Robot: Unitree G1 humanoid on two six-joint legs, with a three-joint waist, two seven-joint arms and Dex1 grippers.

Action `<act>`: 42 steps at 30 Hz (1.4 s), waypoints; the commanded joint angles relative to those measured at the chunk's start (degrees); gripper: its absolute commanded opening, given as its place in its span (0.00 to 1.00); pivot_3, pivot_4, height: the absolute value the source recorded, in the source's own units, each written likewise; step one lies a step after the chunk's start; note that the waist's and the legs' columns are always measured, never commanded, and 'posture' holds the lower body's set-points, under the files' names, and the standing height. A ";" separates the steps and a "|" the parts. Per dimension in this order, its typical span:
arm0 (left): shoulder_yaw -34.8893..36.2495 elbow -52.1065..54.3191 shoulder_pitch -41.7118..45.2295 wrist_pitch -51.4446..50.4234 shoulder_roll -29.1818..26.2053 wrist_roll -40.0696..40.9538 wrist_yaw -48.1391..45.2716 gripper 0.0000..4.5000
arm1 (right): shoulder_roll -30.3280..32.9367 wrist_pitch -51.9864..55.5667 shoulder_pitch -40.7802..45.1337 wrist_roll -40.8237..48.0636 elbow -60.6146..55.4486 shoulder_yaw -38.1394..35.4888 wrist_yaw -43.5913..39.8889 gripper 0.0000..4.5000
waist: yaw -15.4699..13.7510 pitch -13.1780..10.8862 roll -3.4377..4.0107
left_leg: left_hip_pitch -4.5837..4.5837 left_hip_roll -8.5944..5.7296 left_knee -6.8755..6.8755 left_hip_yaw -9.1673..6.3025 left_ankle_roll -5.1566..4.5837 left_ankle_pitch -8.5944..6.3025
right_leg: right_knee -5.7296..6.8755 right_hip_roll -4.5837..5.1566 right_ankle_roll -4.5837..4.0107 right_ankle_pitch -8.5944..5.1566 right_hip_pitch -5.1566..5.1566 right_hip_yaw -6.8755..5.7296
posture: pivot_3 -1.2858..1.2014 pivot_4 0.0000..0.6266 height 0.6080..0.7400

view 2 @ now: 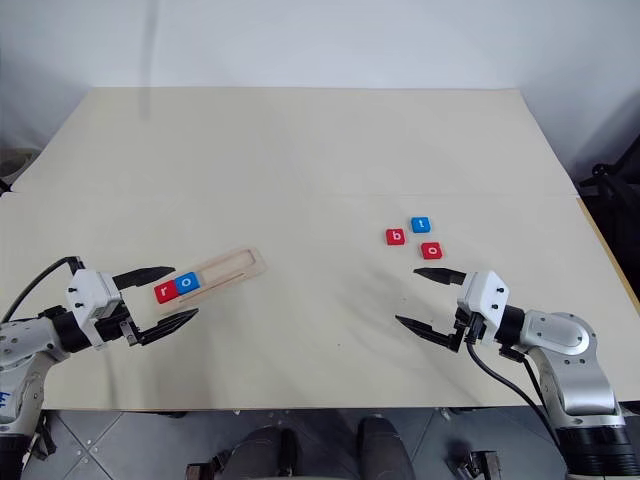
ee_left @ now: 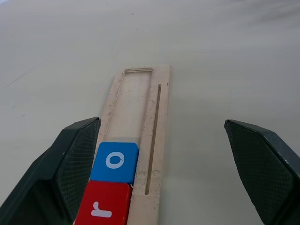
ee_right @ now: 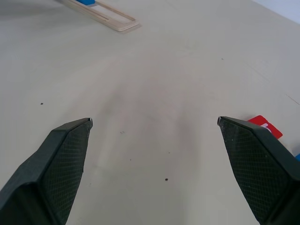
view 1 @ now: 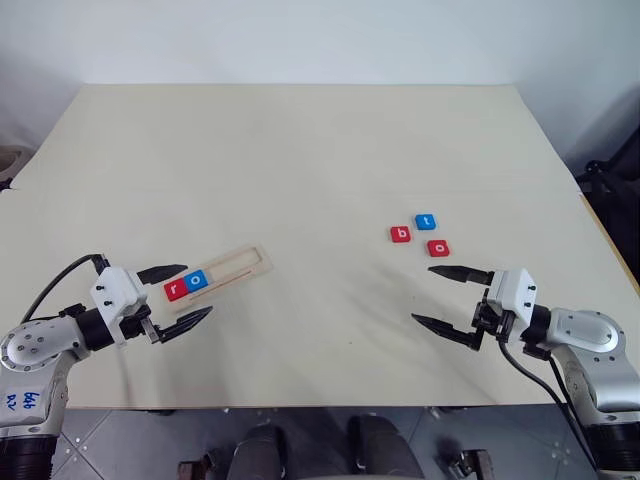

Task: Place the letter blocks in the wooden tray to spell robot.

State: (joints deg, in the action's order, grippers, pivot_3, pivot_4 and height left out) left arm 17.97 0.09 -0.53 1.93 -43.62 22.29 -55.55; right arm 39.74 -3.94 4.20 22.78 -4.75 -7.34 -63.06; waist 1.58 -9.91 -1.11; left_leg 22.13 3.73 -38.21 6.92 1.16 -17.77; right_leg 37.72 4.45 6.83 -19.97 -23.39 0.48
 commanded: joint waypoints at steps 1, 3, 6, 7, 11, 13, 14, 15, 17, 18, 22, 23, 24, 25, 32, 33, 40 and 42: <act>0.88 2.38 -0.23 -0.72 -0.44 -0.21 1.21 1.00 | -0.12 -0.64 0.43 0.95 -1.57 -0.41 -0.22 1.00 | 0.00 0.00 0.00 | 0.00 0.00 0.00 -0.01 0.00 0.00 | 0.00 0.00 0.00 0.00 0.00 0.00 | 0.52 0.24 1.00; 0.82 2.23 0.01 -0.73 -0.32 -1.09 2.39 1.00 | -0.18 -0.59 0.69 0.92 -1.39 -0.26 -0.28 1.00 | 0.00 0.00 0.00 | 0.00 0.00 0.00 0.00 0.00 0.00 | 0.00 0.00 0.00 0.00 0.00 0.00 | 0.52 0.24 1.00; 1.96 2.73 -0.26 -2.17 0.29 1.21 2.49 1.00 | -0.26 -0.57 0.60 1.03 -1.43 -0.06 -0.43 1.00 | 0.01 0.00 0.00 | 0.00 0.00 0.00 -0.01 0.00 0.00 | 0.00 0.00 0.00 0.00 0.00 0.00 | 0.52 0.24 1.00; 2.25 2.91 -0.70 -2.38 0.20 1.21 2.74 1.00 | -0.30 -0.57 0.54 1.07 -1.47 0.00 -0.48 1.00 | 0.01 0.00 0.00 | 0.00 0.01 0.00 -0.01 0.00 0.00 | 0.01 0.00 0.00 0.00 0.00 0.00 | 0.52 0.24 1.00; 3.78 3.26 -2.25 -2.32 0.51 1.13 3.92 1.00 | -0.84 -0.53 1.84 1.15 -0.74 0.55 -0.56 1.00 | 0.17 0.00 0.00 | 0.00 0.01 0.00 -0.01 0.00 0.00 | 0.00 -0.01 0.00 0.00 0.00 0.01 | 0.52 0.24 1.00; 4.95 3.38 -3.13 -2.39 0.74 1.41 4.47 1.00 | -1.36 -0.47 2.82 1.34 -0.51 0.87 -0.56 1.00 | 0.16 0.00 0.00 | -0.02 0.03 0.01 -0.02 0.00 0.00 | 0.01 -0.02 0.00 0.00 -0.01 0.02 | 0.52 0.24 1.00; 5.72 3.38 -3.65 -2.44 0.84 1.63 4.73 1.00 | -1.69 -0.38 3.20 1.44 -0.65 1.05 -0.55 1.00 | 0.11 0.00 0.00 | -0.02 0.03 0.01 -0.03 0.00 0.00 | 0.02 -0.02 0.00 0.00 -0.01 0.01 | 0.52 0.24 1.00; 6.71 3.30 -4.34 -2.55 0.93 1.83 5.08 1.00 | -2.14 -0.30 3.74 1.54 -0.85 1.32 -0.54 1.00 | 0.07 0.00 0.00 | -0.02 0.03 0.01 -0.03 0.00 0.00 | 0.02 -0.02 0.00 0.00 -0.01 0.01 | 0.52 0.24 1.00; 9.30 3.05 -6.14 -2.91 1.37 2.55 6.13 1.00 | -3.15 -0.19 4.82 1.86 -1.59 2.03 -0.41 1.00 | 0.15 0.00 0.00 | -0.02 0.03 0.00 -0.04 0.01 0.00 | 0.01 0.00 0.00 0.00 0.00 0.01 | 0.52 0.24 1.00; 10.66 2.89 -7.29 -3.32 1.60 2.97 6.69 1.00 | -3.78 -0.09 5.44 2.00 -2.20 2.57 -0.25 1.00 | 0.11 0.00 0.00 | -0.02 0.05 0.00 -0.06 0.01 -0.01 | 0.01 0.00 0.00 0.00 -0.01 0.02 | 0.52 0.24 1.00; 14.66 1.47 -11.00 -4.39 2.51 4.29 7.21 1.00 | -5.85 1.05 7.32 2.47 -4.66 4.29 0.81 1.00 | 0.12 0.00 0.00 | -0.02 0.07 0.01 -0.09 0.01 -0.02 | 0.02 0.01 0.00 0.00 -0.02 0.01 | 0.52 0.24 1.00; 15.83 0.43 -12.61 -3.86 2.76 4.07 7.00 1.00 | -6.42 1.37 7.76 2.70 -5.50 4.76 1.14 1.00 | 0.13 0.00 0.00 | -0.02 0.08 0.01 -0.09 0.01 -0.02 | 0.02 0.01 0.00 0.00 -0.01 0.01 | 0.52 0.24 1.00; 17.31 -0.50 -14.62 -3.71 3.10 4.28 6.56 1.00 | -6.95 1.70 7.99 3.06 -6.55 5.23 1.39 1.00 | 0.15 0.01 -0.01 | -0.02 0.09 0.01 -0.12 0.01 -0.03 | 0.02 0.01 0.00 0.00 -0.02 0.01 | 0.52 0.24 1.00; 18.52 -1.24 -16.45 -3.51 3.26 4.39 6.08 1.00 | -7.38 2.14 8.01 3.37 -7.54 5.55 1.62 1.00 | 0.30 0.01 0.00 | -0.02 0.09 0.01 -0.15 0.02 -0.05 | 0.01 0.01 0.00 0.00 -0.02 0.01 | 0.52 0.24 1.00; 23.12 -7.81 -23.07 -0.41 2.83 4.16 2.29 1.00 | -6.93 3.40 5.55 5.00 -13.05 6.60 0.86 1.00 | -0.08 0.17 -0.27 | -0.03 0.10 0.01 -0.13 -0.03 -0.14 | -0.03 0.11 -0.03 -0.02 0.02 -0.10 | 0.52 0.24 1.00; 23.29 -8.85 -23.31 0.21 2.65 3.95 1.79 1.00 | -6.73 3.46 5.24 5.07 -13.43 6.60 0.73 1.00 | -0.05 0.22 -0.36 | -0.02 0.10 0.01 -0.13 -0.04 -0.14 | -0.06 0.13 -0.04 -0.02 0.02 -0.11 | 0.52 0.24 1.00; 21.39 -6.92 -21.77 -1.50 1.43 5.54 -1.34 1.00 | -4.96 2.41 3.17 4.66 -12.88 5.73 -1.33 1.00 | 0.05 0.49 -0.78 | -0.04 0.17 0.02 -0.18 -0.05 -0.17 | -0.07 0.14 -0.06 -0.03 0.03 -0.16 | 0.52 0.24 1.00; 19.80 -3.85 -21.38 -4.77 0.55 7.27 -3.26 1.00 | -4.65 2.68 2.41 4.73 -12.92 5.08 -1.20 1.00 | 0.06 0.49 -0.78 | -0.04 0.17 0.03 -0.19 -0.05 -0.17 | -0.05 0.13 -0.06 -0.03 0.03 -0.16 | 0.52 0.24 1.00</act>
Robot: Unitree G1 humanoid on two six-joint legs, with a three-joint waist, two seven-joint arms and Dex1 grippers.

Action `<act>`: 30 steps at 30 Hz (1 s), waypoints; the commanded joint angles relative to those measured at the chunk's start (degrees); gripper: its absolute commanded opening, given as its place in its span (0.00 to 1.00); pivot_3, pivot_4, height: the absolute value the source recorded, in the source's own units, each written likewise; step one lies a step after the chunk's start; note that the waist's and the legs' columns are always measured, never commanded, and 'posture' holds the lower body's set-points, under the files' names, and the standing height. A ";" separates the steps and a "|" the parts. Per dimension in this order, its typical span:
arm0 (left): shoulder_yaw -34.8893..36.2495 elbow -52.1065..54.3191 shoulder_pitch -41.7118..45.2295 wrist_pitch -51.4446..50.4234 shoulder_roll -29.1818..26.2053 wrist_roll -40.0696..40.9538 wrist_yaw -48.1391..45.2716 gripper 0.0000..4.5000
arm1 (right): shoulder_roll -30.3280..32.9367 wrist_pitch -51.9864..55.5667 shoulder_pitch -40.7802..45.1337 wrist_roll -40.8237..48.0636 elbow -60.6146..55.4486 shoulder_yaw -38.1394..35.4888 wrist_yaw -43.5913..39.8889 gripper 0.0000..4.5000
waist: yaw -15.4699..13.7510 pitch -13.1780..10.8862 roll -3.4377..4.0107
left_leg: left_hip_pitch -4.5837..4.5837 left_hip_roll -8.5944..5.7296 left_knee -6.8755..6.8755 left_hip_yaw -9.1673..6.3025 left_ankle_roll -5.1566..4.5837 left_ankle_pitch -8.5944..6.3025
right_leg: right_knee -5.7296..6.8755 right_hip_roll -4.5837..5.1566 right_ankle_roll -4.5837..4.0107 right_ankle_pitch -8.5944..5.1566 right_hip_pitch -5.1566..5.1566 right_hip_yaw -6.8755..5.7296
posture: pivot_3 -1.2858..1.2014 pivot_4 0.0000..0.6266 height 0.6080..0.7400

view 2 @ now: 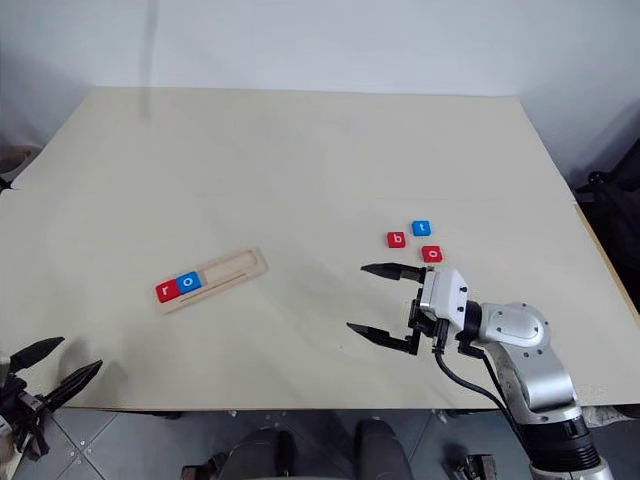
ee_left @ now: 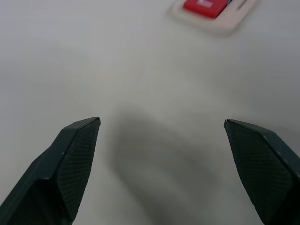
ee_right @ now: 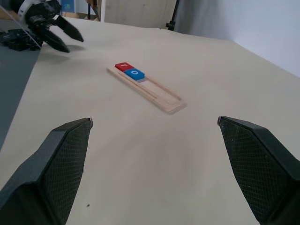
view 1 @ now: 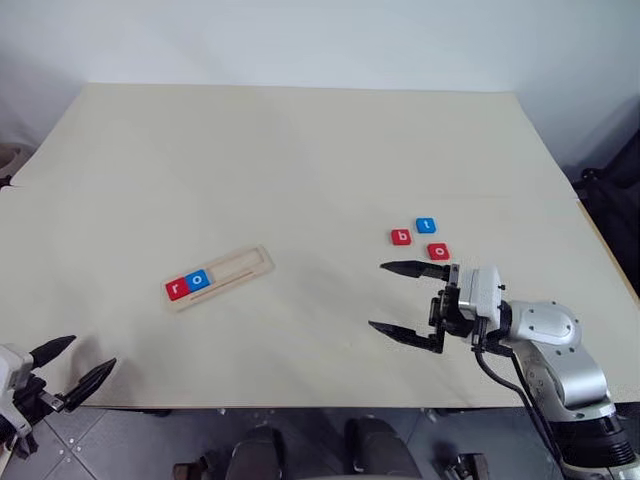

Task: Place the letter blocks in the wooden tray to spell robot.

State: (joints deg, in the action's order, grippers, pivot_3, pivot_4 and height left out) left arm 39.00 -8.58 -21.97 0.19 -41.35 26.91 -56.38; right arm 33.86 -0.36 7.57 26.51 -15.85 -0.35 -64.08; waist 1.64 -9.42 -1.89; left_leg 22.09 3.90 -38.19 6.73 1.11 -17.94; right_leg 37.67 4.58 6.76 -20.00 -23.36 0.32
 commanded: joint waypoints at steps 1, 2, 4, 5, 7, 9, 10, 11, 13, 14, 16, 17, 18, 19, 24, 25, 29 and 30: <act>-1.61 5.82 0.40 -4.02 -1.98 3.08 -2.85 1.00 | 1.33 -0.84 -1.19 1.01 -1.79 -2.16 -0.07 1.00 | -0.02 0.00 0.00 | 0.00 0.01 0.00 0.00 0.01 0.00 | 0.01 0.00 0.00 0.00 0.00 0.00 | 0.52 0.24 1.00; -2.09 6.89 0.95 -5.18 -2.42 3.67 -3.34 1.00 | 1.51 -0.85 -1.44 0.97 -1.64 -2.50 0.10 1.00 | -0.01 0.00 0.00 | 0.00 0.02 0.00 -0.01 0.01 0.00 | 0.03 0.02 0.00 0.00 0.00 0.00 | 0.52 0.24 1.00; -3.96 8.25 3.70 -5.94 -3.96 3.52 -4.41 1.00 | 1.95 -0.89 -2.05 0.95 -1.21 -3.29 0.40 1.00 | -0.06 0.00 0.00 | 0.00 0.02 0.00 -0.01 0.01 0.00 | 0.02 0.01 0.00 0.00 0.00 0.01 | 0.52 0.24 1.00; -4.69 8.55 4.82 -6.27 -4.58 3.40 -4.90 1.00 | 2.11 -0.93 -2.29 0.93 -1.08 -3.56 0.48 1.00 | -0.09 0.00 0.01 | -0.01 0.00 0.00 0.00 0.01 0.00 | 0.02 0.01 0.00 0.00 0.00 0.01 | 0.52 0.24 1.00; -8.40 6.73 9.50 -5.36 -7.12 0.39 -5.89 1.00 | 2.40 -1.03 -2.89 0.78 -0.93 -3.91 0.34 1.00 | -0.12 0.00 0.01 | -0.01 -0.07 0.00 0.02 0.01 0.00 | 0.02 -0.02 0.00 0.00 0.00 0.01 | 0.52 0.24 1.00; -11.69 3.43 13.63 -3.35 -9.01 -2.82 -6.41 1.00 | 2.56 -0.96 -3.28 0.71 -1.06 -4.11 0.35 1.00 | -0.08 0.00 0.01 | -0.01 -0.12 -0.01 0.05 0.02 0.00 | 0.02 -0.03 -0.01 0.00 0.01 0.00 | 0.52 0.24 1.00; -14.08 0.01 17.44 -2.19 -9.59 -4.51 -6.81 1.00 | 2.61 -0.84 -3.48 0.73 -1.29 -4.26 0.56 1.00 | -0.08 0.00 0.02 | -0.01 -0.15 -0.01 0.07 0.02 0.00 | 0.01 -0.04 -0.01 0.00 0.01 0.00 | 0.52 0.24 1.00; -16.36 -3.48 20.96 -0.50 -10.03 -6.47 -6.98 1.00 | 2.66 -0.78 -3.61 0.70 -1.52 -4.31 0.73 1.00 | -0.09 0.02 0.06 | -0.01 -0.18 -0.01 0.10 0.02 0.00 | 0.01 -0.04 -0.01 0.00 0.01 0.00 | 0.52 0.24 1.00; -19.57 -8.93 26.24 2.28 -10.22 -8.64 -8.17 1.00 | 2.69 -0.69 -3.85 0.67 -1.98 -4.37 1.13 1.00 | -0.07 0.03 0.12 | -0.02 -0.20 -0.02 0.19 0.02 0.01 | 0.03 -0.06 0.00 0.00 0.00 -0.01 | 0.52 0.24 1.00; -21.12 -11.81 28.89 3.20 -10.02 -9.79 -8.48 1.00 | 2.71 -0.63 -3.98 0.60 -2.28 -4.46 1.50 1.00 | 0.09 0.03 0.11 | 0.00 -0.20 -0.04 0.27 0.02 0.01 | 0.03 -0.08 0.00 0.00 -0.02 -0.02 | 0.52 0.24 1.00; -23.74 -16.52 33.07 4.30 -9.65 -11.09 -9.85 1.00 | 2.70 -0.55 -4.38 0.49 -2.84 -4.70 2.22 1.00 | 0.24 0.03 0.11 | -0.01 -0.16 -0.03 0.29 0.03 0.00 | 0.10 -0.13 0.00 0.00 -0.05 -0.02 | 0.52 0.24 1.00; -24.64 -18.62 34.63 5.07 -9.50 -11.71 -10.03 1.00 | 2.72 -0.51 -4.61 0.46 -3.15 -4.78 2.51 1.00 | 0.23 0.03 0.10 | 0.01 -0.16 -0.03 0.35 0.03 0.00 | 0.11 -0.15 0.00 0.00 -0.08 -0.02 | 0.52 0.24 1.00; -25.25 -20.48 35.93 5.83 -9.34 -12.13 -10.11 1.00 | 2.70 -0.47 -4.88 0.43 -3.47 -4.89 2.86 1.00 | 0.17 0.03 0.10 | 0.01 -0.15 -0.03 0.37 0.04 0.00 | 0.15 -0.15 0.00 0.00 -0.08 -0.02 | 0.52 0.24 1.00; -25.92 -22.28 37.17 6.31 -9.17 -12.36 -10.67 1.00 | 2.70 -0.32 -5.26 0.45 -4.00 -5.02 3.32 1.00 | 0.11 0.03 0.11 | 0.01 -0.15 -0.04 0.38 0.04 0.00 | 0.15 -0.15 0.00 0.00 -0.09 -0.02 | 0.52 0.24 1.00; -28.60 -27.71 40.33 8.32 -9.06 -13.53 -13.22 1.00 | 2.74 0.29 -6.62 0.42 -5.87 -5.64 5.13 1.00 | -0.09 0.03 0.11 | 0.01 -0.17 -0.10 0.38 0.04 0.00 | 0.15 -0.10 0.00 0.00 -0.06 -0.04 | 0.52 0.24 1.00; -28.90 -28.46 40.73 8.79 -8.90 -13.73 -13.34 1.00 | 2.75 0.35 -6.70 0.42 -5.99 -5.69 5.33 1.00 | -0.10 0.03 0.11 | 0.00 -0.17 -0.12 0.37 0.04 0.00 | 0.15 -0.09 0.00 0.00 -0.07 -0.03 | 0.52 0.24 1.00; -29.66 -30.28 42.27 9.77 -7.85 -13.05 -15.37 0.96 | 2.76 0.69 -6.63 0.30 -6.39 -5.46 5.96 1.00 | -0.13 0.05 0.13 | 0.00 -0.17 -0.12 0.36 0.03 0.00 | 0.16 -0.09 0.00 0.00 -0.07 -0.05 | 0.52 0.24 1.00; -29.79 -30.69 42.68 9.81 -7.58 -12.88 -15.86 0.91 | 2.73 0.79 -6.51 0.27 -6.42 -5.34 6.11 1.00 | -0.14 0.05 0.14 | 0.00 -0.17 -0.13 0.37 0.03 0.00 | 0.17 -0.08 0.00 0.00 -0.06 -0.05 | 0.52 0.24 1.00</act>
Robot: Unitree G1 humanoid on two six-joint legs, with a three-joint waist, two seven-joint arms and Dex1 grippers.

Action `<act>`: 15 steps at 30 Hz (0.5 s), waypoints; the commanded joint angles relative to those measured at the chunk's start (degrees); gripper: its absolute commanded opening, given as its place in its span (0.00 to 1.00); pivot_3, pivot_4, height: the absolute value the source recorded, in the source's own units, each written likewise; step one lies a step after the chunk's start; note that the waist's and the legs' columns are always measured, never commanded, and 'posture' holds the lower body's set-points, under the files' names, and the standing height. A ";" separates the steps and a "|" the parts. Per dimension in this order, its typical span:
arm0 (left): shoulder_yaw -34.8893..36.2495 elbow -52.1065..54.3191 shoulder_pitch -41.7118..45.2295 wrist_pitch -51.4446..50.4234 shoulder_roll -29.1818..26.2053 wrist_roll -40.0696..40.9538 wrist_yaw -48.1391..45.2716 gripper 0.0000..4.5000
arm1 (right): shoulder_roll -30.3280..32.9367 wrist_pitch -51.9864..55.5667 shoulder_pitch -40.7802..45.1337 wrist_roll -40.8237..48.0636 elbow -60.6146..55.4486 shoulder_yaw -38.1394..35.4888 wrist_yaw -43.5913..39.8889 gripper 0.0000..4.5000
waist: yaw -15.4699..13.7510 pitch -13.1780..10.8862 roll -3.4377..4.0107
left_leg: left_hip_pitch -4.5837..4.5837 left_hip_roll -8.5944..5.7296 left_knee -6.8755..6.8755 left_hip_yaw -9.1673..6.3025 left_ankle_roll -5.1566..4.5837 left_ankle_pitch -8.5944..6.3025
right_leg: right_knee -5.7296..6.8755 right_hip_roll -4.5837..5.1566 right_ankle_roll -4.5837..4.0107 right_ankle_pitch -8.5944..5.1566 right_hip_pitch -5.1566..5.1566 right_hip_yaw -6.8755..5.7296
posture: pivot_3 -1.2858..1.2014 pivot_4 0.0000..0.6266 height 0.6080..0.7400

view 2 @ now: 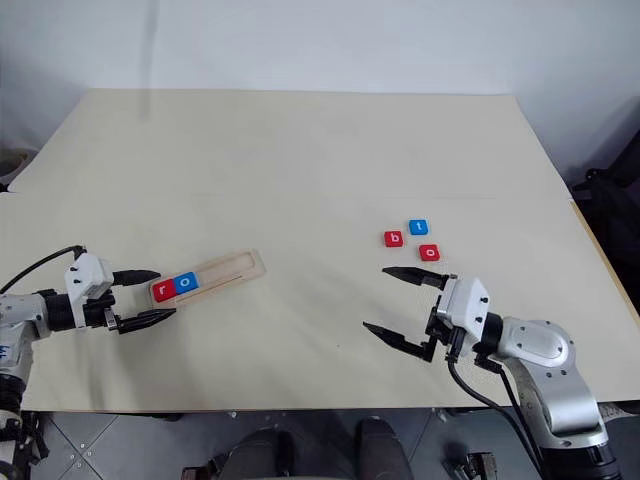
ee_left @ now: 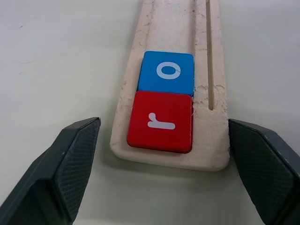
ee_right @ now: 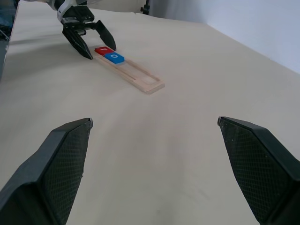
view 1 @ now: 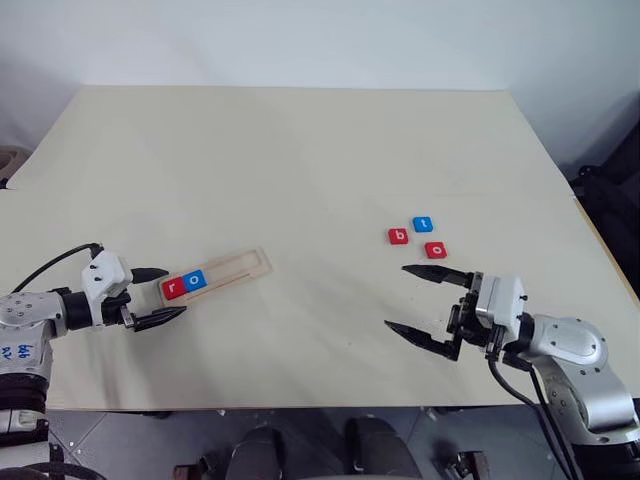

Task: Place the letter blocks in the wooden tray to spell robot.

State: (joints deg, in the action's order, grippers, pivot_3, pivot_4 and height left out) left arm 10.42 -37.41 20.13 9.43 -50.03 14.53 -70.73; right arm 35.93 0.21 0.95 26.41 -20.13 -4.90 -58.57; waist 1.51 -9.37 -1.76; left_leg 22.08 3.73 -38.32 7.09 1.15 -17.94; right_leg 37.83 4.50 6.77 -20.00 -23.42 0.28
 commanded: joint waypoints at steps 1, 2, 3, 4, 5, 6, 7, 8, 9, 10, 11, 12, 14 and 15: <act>-1.29 -2.21 0.86 0.65 1.26 -0.44 -1.84 0.87 | 0.66 0.29 0.19 0.35 -2.17 -0.71 0.72 1.00 | -0.03 0.00 0.00 | 0.00 -0.01 -0.01 0.00 0.00 0.00 | 0.01 0.00 0.00 0.00 0.01 0.00 | 0.52 0.24 1.00; -1.60 -2.43 1.08 0.69 1.45 -0.46 -2.61 0.80 | 0.70 0.37 0.36 0.39 -2.16 -0.69 0.77 1.00 | -0.09 0.00 0.00 | 0.00 -0.01 -0.03 0.01 0.00 0.00 | 0.00 0.00 0.00 0.00 0.01 0.00 | 0.52 0.24 1.00; -1.91 -2.61 1.25 1.09 1.62 -0.67 -3.19 0.76 | 0.74 0.45 0.52 0.41 -2.14 -0.68 0.81 1.00 | -0.15 0.00 0.00 | 0.01 -0.01 -0.05 0.01 -0.01 0.00 | 0.00 0.00 0.00 0.00 0.03 -0.02 | 0.52 0.24 1.00; -2.12 -2.78 1.41 1.74 1.83 -1.01 -3.20 0.76 | 0.78 0.51 0.67 0.43 -2.12 -0.71 0.84 1.00 | -0.18 0.00 0.00 | 0.01 -0.01 -0.09 0.01 -0.01 -0.01 | -0.01 0.01 0.00 0.00 0.03 -0.04 | 0.52 0.24 1.00; -2.16 -2.58 1.55 1.97 2.19 -1.00 -3.13 0.76 | 0.85 0.55 0.68 0.49 -2.13 -0.84 0.84 1.00 | -0.21 0.00 0.00 | 0.02 -0.01 -0.10 0.01 -0.02 -0.02 | 0.00 0.02 0.00 0.00 0.04 -0.04 | 0.52 0.24 1.00; -2.16 -2.25 1.85 2.45 2.62 -1.01 -2.71 0.76 | 0.92 0.57 0.65 0.50 -2.14 -0.97 0.84 1.00 | -0.24 0.00 0.00 | 0.02 -0.02 -0.11 0.00 -0.04 -0.02 | 0.00 0.03 0.00 0.00 0.04 -0.04 | 0.52 0.24 1.00; -1.96 -1.58 2.20 2.75 3.19 -0.61 -2.48 0.76 | 0.99 0.63 0.57 0.51 -2.18 -1.13 0.86 1.00 | -0.33 0.00 0.00 | 0.02 -0.02 -0.12 0.00 -0.05 -0.03 | 0.01 0.03 0.01 0.00 0.05 -0.04 | 0.52 0.24 1.00; -1.88 -0.24 2.53 2.31 3.76 0.03 -2.57 0.76 | 1.11 0.74 0.38 0.51 -2.27 -1.34 0.88 1.00 | -0.44 0.00 0.00 | 0.02 -0.02 -0.15 -0.01 -0.06 -0.04 | 0.01 0.04 0.01 0.00 0.05 -0.04 | 0.52 0.24 1.00; -1.89 1.02 2.75 2.02 4.21 0.36 -2.56 0.76 | 1.23 0.83 0.15 0.55 -2.36 -1.56 0.88 1.00 | -0.53 0.00 0.00 | 0.03 -0.02 -0.18 -0.01 -0.07 -0.04 | 0.01 0.04 0.01 0.01 0.06 -0.04 | 0.52 0.24 1.00; -2.13 2.53 2.96 1.81 4.62 0.50 -2.62 0.76 | 1.41 0.88 -0.18 0.61 -2.45 -1.85 0.88 1.00 | -0.69 0.00 0.00 | 0.04 -0.01 -0.21 -0.01 -0.07 -0.04 | 0.03 0.03 0.01 0.01 0.05 -0.04 | 0.52 0.24 1.00; -2.61 4.73 3.18 1.07 5.15 0.82 -2.90 0.76 | 1.65 0.90 -0.69 0.71 -2.58 -2.23 0.87 1.00 | -0.82 0.00 0.00 | 0.06 0.00 -0.26 -0.02 -0.08 -0.05 | 0.04 0.03 0.01 0.01 0.05 -0.05 | 0.52 0.24 1.00; -3.44 7.21 3.61 0.27 5.82 1.04 -3.09 0.76 | 1.99 1.06 -1.37 0.88 -2.81 -2.75 0.90 1.00 | -1.00 0.00 0.00 | 0.09 0.00 -0.31 -0.02 -0.08 -0.08 | 0.05 0.03 0.01 0.01 0.05 -0.05 | 0.52 0.24 1.00; -5.39 11.49 4.72 -1.24 7.09 1.16 -3.59 0.76 | 2.71 1.28 -2.97 1.19 -3.41 -3.85 1.02 1.00 | -1.48 0.00 0.00 | 0.15 0.01 -0.43 -0.02 -0.09 -0.15 | 0.10 0.03 0.02 0.01 0.05 -0.07 | 0.52 0.24 1.00; -6.23 13.05 5.18 -2.16 7.52 1.20 -3.86 0.76 | 3.03 1.44 -3.72 1.39 -3.72 -4.35 1.04 1.00 | -1.61 0.00 0.00 | 0.19 0.01 -0.53 -0.02 -0.09 -0.19 | 0.09 0.03 0.02 0.01 0.05 -0.10 | 0.52 0.24 1.00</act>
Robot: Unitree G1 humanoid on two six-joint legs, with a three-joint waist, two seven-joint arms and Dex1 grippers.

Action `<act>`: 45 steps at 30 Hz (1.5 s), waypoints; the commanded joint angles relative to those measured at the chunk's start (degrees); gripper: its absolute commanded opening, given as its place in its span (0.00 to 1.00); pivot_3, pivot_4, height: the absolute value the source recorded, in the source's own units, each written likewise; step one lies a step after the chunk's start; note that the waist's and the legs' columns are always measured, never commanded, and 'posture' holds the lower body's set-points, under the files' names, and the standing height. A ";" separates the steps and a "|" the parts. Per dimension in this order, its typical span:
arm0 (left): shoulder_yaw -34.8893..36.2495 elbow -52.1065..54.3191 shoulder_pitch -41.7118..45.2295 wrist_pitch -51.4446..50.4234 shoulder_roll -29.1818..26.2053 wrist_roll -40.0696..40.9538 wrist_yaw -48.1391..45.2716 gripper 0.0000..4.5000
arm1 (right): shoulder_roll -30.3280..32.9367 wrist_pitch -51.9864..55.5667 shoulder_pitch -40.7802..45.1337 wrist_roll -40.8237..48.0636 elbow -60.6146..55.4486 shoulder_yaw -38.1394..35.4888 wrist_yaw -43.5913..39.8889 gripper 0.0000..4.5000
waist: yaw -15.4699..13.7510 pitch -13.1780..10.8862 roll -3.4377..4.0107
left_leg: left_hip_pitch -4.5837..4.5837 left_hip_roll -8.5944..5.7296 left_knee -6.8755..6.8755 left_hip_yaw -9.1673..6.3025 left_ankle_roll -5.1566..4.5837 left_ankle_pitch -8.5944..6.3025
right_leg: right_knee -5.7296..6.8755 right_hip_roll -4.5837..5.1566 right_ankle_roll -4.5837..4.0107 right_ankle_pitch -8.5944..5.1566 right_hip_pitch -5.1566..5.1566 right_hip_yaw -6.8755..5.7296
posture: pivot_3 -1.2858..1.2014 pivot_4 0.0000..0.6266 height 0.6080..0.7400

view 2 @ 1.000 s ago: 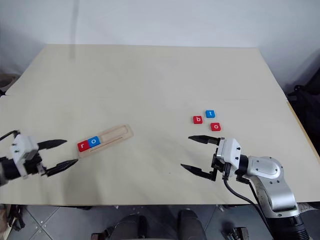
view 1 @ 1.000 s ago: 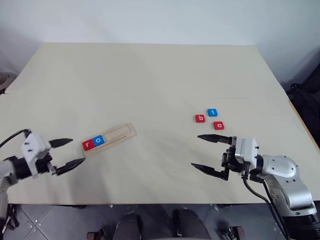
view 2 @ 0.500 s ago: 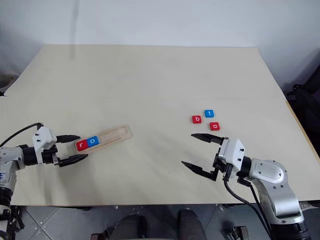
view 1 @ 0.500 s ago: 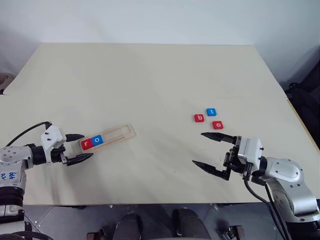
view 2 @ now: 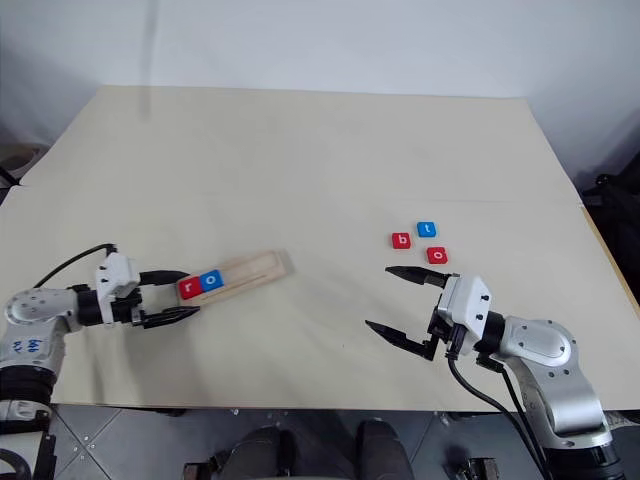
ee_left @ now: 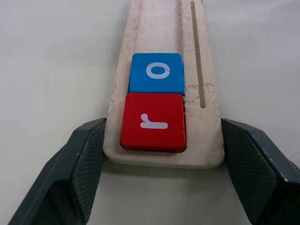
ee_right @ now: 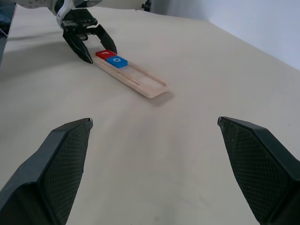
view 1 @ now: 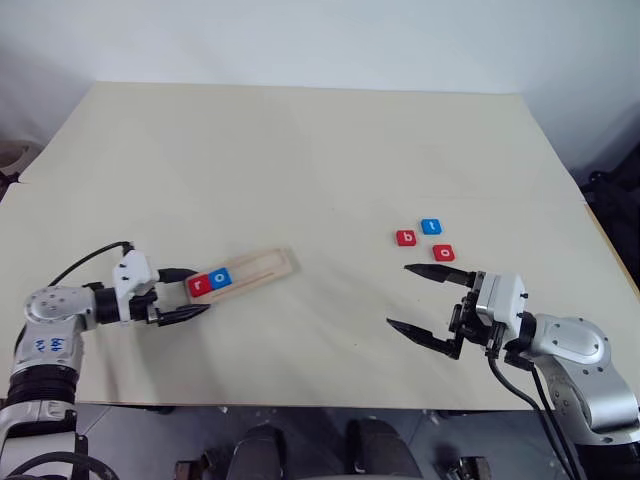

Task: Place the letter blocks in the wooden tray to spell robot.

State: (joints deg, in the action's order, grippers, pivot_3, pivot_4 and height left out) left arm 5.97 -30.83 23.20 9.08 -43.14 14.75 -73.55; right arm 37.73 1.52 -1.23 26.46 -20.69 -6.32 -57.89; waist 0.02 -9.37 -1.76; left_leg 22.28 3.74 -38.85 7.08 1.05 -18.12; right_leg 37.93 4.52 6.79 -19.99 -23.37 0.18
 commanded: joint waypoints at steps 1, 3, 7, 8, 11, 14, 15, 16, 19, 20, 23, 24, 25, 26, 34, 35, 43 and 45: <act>-2.77 7.65 2.76 -2.64 0.98 0.53 -1.03 0.76 | 1.52 0.42 -2.41 1.55 -3.57 -3.48 0.37 1.00 | -0.07 0.00 0.00 | 0.06 0.02 -0.17 0.00 0.00 -0.10 | 0.01 -0.01 0.00 0.00 0.00 -0.02 | 0.52 0.24 1.00; -6.27 9.18 5.73 -3.95 2.43 -1.80 -0.82 0.76 | 2.30 0.91 -6.03 2.03 -4.57 -5.81 0.21 1.00 | -0.22 0.00 0.00 | 0.05 0.01 -0.19 0.00 -0.01 -0.11 | -0.01 -0.02 0.01 0.01 0.02 -0.01 | 0.52 0.24 1.00; -11.67 8.67 11.11 -4.97 5.57 -5.43 -0.45 0.76 | 3.03 1.08 -13.07 2.47 -6.23 -10.10 0.23 1.00 | -0.63 0.00 0.01 | 0.03 -0.03 -0.23 0.02 -0.02 -0.11 | -0.10 -0.06 0.04 0.02 0.10 -0.01 | 0.52 0.24 1.00; -12.90 8.17 12.17 -4.90 6.41 -5.96 -1.00 0.76 | 2.92 1.15 -14.82 2.47 -6.82 -10.99 0.45 1.00 | -0.40 0.00 0.00 | 0.03 -0.03 -0.23 0.01 -0.02 -0.12 | -0.13 -0.08 0.05 0.02 0.13 -0.01 | 0.52 0.24 1.00; -16.15 6.08 14.99 -4.68 9.17 -8.44 -0.34 0.76 | 2.15 0.72 -19.31 2.31 -8.38 -13.17 1.10 1.00 | -0.07 0.00 0.01 | -0.02 0.00 -0.22 0.01 -0.02 -0.12 | -0.16 -0.15 0.08 0.02 0.12 0.00 | 0.52 0.24 1.00; -17.56 4.72 16.41 -5.29 11.50 -9.16 -0.02 0.76 | 1.14 0.19 -22.87 2.21 -9.88 -14.36 2.02 1.00 | 0.10 0.00 0.02 | -0.03 0.01 -0.23 -0.03 -0.02 -0.12 | -0.16 -0.21 0.08 0.02 0.12 0.06 | 0.52 0.24 1.00; -17.75 4.46 16.58 -5.62 11.94 -9.16 -0.06 0.76 | 0.90 0.16 -23.58 2.12 -10.34 -14.47 2.45 1.00 | 0.13 0.00 0.01 | -0.04 0.01 -0.23 -0.02 -0.02 -0.12 | -0.16 -0.22 0.08 0.02 0.12 0.10 | 0.52 0.24 1.00; -18.03 4.33 16.65 -5.66 12.29 -9.19 -0.30 0.76 | 0.63 0.03 -24.22 2.05 -10.64 -14.63 2.82 1.00 | 0.14 0.00 0.02 | -0.04 0.01 -0.23 -0.03 -0.02 -0.12 | -0.16 -0.23 0.07 0.02 0.12 0.11 | 0.52 0.24 1.00; -18.40 4.22 16.72 -6.56 12.75 -9.42 -0.25 0.76 | 0.17 0.01 -25.03 1.72 -11.07 -14.85 3.72 1.00 | 0.11 0.00 0.02 | -0.07 0.01 -0.23 -0.03 -0.02 -0.12 | -0.15 -0.23 0.07 0.02 0.12 0.13 | 0.52 0.24 1.00; -18.43 4.23 16.68 -7.18 12.67 -9.43 -0.39 0.76 | 0.07 0.04 -25.15 1.62 -11.14 -14.83 4.01 1.00 | 0.05 0.00 0.02 | -0.06 0.01 -0.23 -0.04 -0.02 -0.12 | -0.15 -0.23 0.07 0.02 0.12 0.13 | 0.52 0.24 1.00; -18.27 5.10 15.94 -8.77 11.98 -9.32 -0.81 0.76 | 0.00 -0.02 -25.13 1.45 -10.98 -14.84 4.68 1.00 | -0.06 0.00 0.02 | -0.06 0.00 -0.23 -0.05 -0.02 -0.12 | -0.15 -0.22 0.07 0.02 0.12 0.13 | 0.52 0.24 1.00; -18.05 5.76 15.47 -9.47 11.69 -9.13 -0.81 0.76 | 0.00 -0.04 -24.97 1.43 -10.83 -14.85 4.90 1.00 | -0.08 0.00 0.02 | -0.06 0.00 -0.23 -0.05 -0.02 -0.12 | -0.16 -0.22 0.07 0.02 0.12 0.14 | 0.52 0.24 1.00; -17.90 6.24 15.15 -9.97 11.50 -8.99 -0.79 0.76 | 0.00 -0.06 -24.86 1.42 -10.73 -14.84 5.05 1.00 | -0.06 0.00 0.02 | -0.06 0.00 -0.23 -0.06 -0.02 -0.12 | -0.16 -0.22 0.07 0.02 0.12 0.14 | 0.52 0.24 1.00; -17.72 6.96 14.61 -10.75 11.28 -8.63 -0.91 0.84 | -0.01 -0.05 -24.64 1.38 -10.58 -14.73 5.24 1.00 | -0.02 0.00 0.02 | -0.06 0.00 -0.23 -0.06 -0.02 -0.12 | -0.15 -0.22 0.07 0.02 0.12 0.14 | 0.52 0.24 1.00; -12.65 9.49 12.23 -11.03 10.90 -2.02 -2.94 0.99 | -1.67 0.18 -24.12 2.26 -9.64 -15.98 7.94 1.00 | -0.04 0.00 0.02 | -0.06 0.01 -0.23 -0.12 -0.02 -0.12 | -0.14 -0.21 0.07 0.02 0.12 0.15 | 0.52 0.24 1.00; -11.36 8.98 12.02 -9.64 10.48 -1.03 -3.44 0.99 | -1.84 0.02 -24.26 2.27 -9.29 -16.65 8.26 1.00 | -0.05 0.00 0.03 | -0.06 0.01 -0.23 -0.13 -0.02 -0.12 | -0.13 -0.21 0.07 0.02 0.12 0.15 | 0.52 0.24 1.00; -2.33 2.20 8.23 -0.06 4.07 3.22 -8.02 0.99 | -2.61 -5.15 -26.99 0.23 -2.24 -23.58 7.30 1.00 | 0.04 0.04 0.11 | -0.10 0.01 -0.20 -0.11 -0.02 -0.12 | -0.15 -0.21 0.07 0.02 0.12 0.16 | 0.52 0.24 1.00; -1.01 1.34 7.36 2.66 3.35 3.12 -7.69 0.99 | -3.01 -6.25 -27.78 -0.04 -1.04 -24.88 7.42 1.00 | 0.04 0.04 0.11 | -0.10 0.01 -0.20 -0.09 -0.02 -0.13 | -0.17 -0.21 0.07 0.02 0.13 0.15 | 0.52 0.24 1.00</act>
State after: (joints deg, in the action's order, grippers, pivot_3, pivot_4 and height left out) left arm 3.24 -29.83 30.42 9.16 -39.10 16.62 -81.09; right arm 35.05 -2.83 -28.54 26.32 -21.80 -28.88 -50.47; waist 0.06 -9.34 -1.65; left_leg 22.18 3.74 -39.05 6.98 1.04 -18.28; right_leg 37.75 4.33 6.85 -19.98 -23.23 0.33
